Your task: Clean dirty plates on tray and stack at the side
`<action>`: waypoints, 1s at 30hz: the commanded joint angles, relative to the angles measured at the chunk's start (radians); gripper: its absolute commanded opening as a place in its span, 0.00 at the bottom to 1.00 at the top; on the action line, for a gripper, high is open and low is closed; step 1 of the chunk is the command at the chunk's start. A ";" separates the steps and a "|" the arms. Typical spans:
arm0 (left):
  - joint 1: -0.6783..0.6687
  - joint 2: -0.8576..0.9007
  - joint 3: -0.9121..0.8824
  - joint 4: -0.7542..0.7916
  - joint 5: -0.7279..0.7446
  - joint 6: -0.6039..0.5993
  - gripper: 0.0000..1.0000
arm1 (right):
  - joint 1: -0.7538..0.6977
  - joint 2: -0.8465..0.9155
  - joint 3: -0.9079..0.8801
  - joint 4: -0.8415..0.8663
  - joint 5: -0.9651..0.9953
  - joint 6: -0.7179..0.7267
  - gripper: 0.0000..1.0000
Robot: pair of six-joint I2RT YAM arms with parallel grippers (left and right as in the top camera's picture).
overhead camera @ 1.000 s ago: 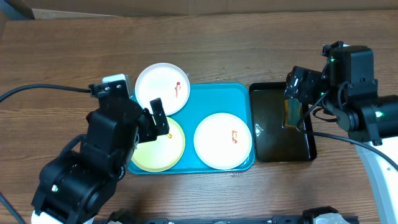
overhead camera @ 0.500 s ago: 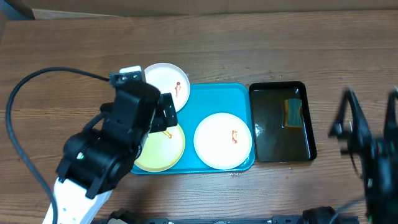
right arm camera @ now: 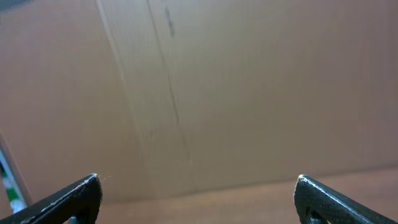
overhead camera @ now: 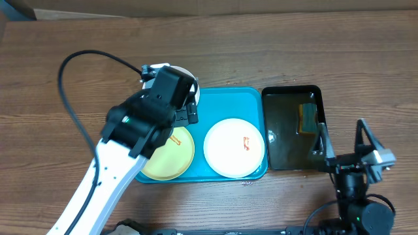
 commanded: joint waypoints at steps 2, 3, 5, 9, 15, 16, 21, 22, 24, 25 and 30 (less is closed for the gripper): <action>0.005 0.072 -0.001 0.000 -0.017 -0.012 1.00 | -0.008 -0.015 -0.060 0.013 -0.021 -0.008 1.00; 0.005 0.089 -0.001 0.000 -0.017 -0.012 1.00 | -0.011 -0.017 -0.070 0.013 -0.021 -0.008 1.00; 0.005 0.119 -0.001 0.000 -0.017 -0.012 1.00 | -0.016 -0.024 -0.090 0.013 -0.022 -0.008 1.00; 0.005 0.183 -0.001 0.000 -0.017 -0.012 1.00 | -0.026 -0.055 -0.130 0.014 -0.031 -0.008 1.00; 0.005 0.271 -0.001 0.000 -0.017 -0.012 1.00 | -0.040 -0.054 -0.154 -0.058 -0.039 -0.009 1.00; 0.005 0.285 -0.001 0.000 -0.017 -0.012 1.00 | -0.043 -0.054 -0.154 -0.090 -0.045 -0.009 1.00; 0.005 0.362 -0.001 0.001 -0.017 -0.012 1.00 | -0.043 -0.054 -0.154 -0.205 -0.043 -0.013 1.00; 0.005 0.373 -0.001 0.001 -0.017 -0.012 1.00 | -0.043 -0.054 -0.154 -0.205 -0.043 -0.016 1.00; 0.005 0.393 -0.001 0.001 -0.017 -0.012 1.00 | -0.043 -0.054 -0.154 -0.205 -0.044 -0.015 1.00; 0.005 0.401 -0.001 0.001 -0.017 -0.012 1.00 | -0.043 -0.054 -0.154 -0.205 -0.043 -0.015 1.00; 0.005 0.432 -0.001 0.001 -0.017 -0.012 1.00 | -0.043 -0.054 -0.154 -0.205 -0.043 -0.015 1.00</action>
